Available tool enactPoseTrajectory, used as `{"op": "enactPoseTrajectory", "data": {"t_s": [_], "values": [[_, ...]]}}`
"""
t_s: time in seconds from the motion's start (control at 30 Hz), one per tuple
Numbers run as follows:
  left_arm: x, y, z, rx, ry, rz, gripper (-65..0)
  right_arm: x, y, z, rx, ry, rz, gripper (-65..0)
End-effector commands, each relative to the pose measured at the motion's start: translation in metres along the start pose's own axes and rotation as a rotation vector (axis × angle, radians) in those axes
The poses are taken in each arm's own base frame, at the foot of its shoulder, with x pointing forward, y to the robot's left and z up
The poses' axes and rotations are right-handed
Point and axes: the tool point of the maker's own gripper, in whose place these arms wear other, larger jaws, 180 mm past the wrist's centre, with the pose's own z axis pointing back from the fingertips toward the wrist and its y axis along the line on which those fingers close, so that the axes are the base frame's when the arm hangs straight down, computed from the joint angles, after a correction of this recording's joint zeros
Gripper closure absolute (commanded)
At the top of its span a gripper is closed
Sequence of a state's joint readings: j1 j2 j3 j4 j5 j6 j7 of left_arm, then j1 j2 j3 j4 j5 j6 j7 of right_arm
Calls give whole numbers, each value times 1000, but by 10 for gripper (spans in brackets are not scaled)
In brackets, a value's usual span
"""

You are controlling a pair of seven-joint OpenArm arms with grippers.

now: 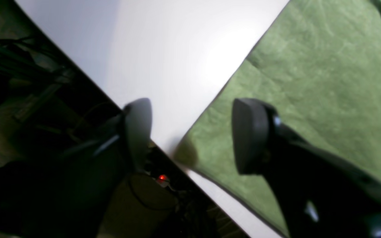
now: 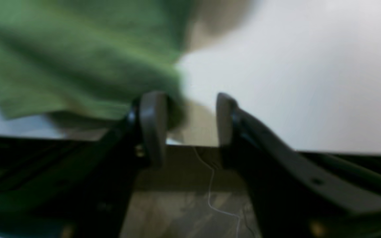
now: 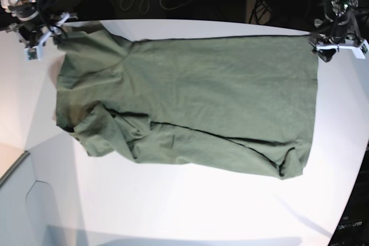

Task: Layout the t-shirt on the table in an organized manner, then fold the t-shirt properly
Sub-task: 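Release and regrasp the shirt corners with both grippers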

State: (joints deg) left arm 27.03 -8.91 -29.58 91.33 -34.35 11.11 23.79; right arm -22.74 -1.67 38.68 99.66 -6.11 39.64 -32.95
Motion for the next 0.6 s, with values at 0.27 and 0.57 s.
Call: {"op": "enactPoseTrajectory", "data": {"t_s": [0.27, 0.57], "values": [[-24, 1, -18, 15, 66, -4, -390, 7, -4, 4, -7, -30, 9, -370], [-38, -21, -20, -34, 100, -34, -389, 20, -6, 0, -14, -54, 8, -404]]}}
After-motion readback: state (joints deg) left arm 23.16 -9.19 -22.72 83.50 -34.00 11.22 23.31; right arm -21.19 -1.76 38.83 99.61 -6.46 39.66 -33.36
